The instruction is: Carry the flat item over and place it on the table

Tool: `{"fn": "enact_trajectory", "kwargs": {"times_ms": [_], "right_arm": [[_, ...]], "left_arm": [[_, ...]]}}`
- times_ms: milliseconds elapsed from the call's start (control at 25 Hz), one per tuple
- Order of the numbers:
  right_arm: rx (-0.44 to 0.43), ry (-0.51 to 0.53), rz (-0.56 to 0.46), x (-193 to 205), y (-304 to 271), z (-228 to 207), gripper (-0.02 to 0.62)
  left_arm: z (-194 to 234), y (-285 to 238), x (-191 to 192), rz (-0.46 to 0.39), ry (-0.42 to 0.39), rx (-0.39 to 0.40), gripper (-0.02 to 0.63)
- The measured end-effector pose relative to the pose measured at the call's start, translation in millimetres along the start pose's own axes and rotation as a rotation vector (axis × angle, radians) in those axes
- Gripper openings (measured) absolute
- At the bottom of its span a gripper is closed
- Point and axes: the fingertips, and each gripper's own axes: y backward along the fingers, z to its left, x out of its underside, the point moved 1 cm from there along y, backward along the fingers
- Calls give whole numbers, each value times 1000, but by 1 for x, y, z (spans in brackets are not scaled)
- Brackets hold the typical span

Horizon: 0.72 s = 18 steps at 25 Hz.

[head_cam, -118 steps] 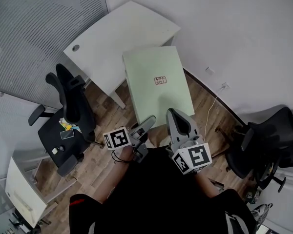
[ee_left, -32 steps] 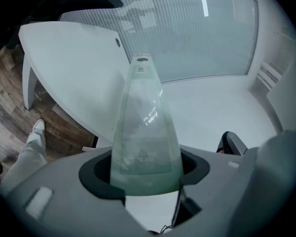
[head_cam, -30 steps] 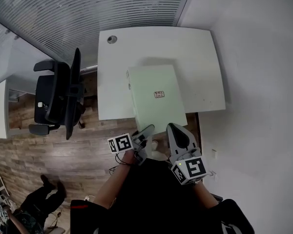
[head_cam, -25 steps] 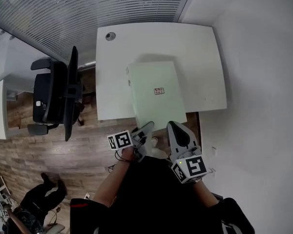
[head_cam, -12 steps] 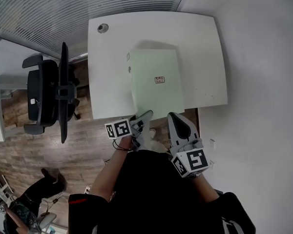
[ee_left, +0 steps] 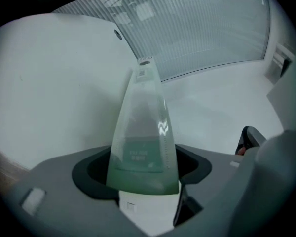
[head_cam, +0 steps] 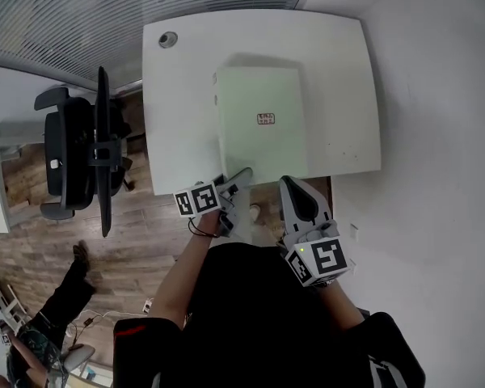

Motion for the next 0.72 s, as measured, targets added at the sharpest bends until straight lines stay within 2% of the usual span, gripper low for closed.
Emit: {"fn": "enact_trajectory", "kwargs": {"times_ms": [280, 600, 720], "right_arm": [[17, -4, 9, 0, -5, -3, 2], [32, -5, 15, 7, -3, 2, 2], [38, -3, 19, 9, 2, 3, 2]], "left_arm": [[26, 3, -8, 2, -62, -157, 364], [34, 2, -8, 4, -80, -191, 370], [34, 2, -9, 4, -120, -252, 371]]}}
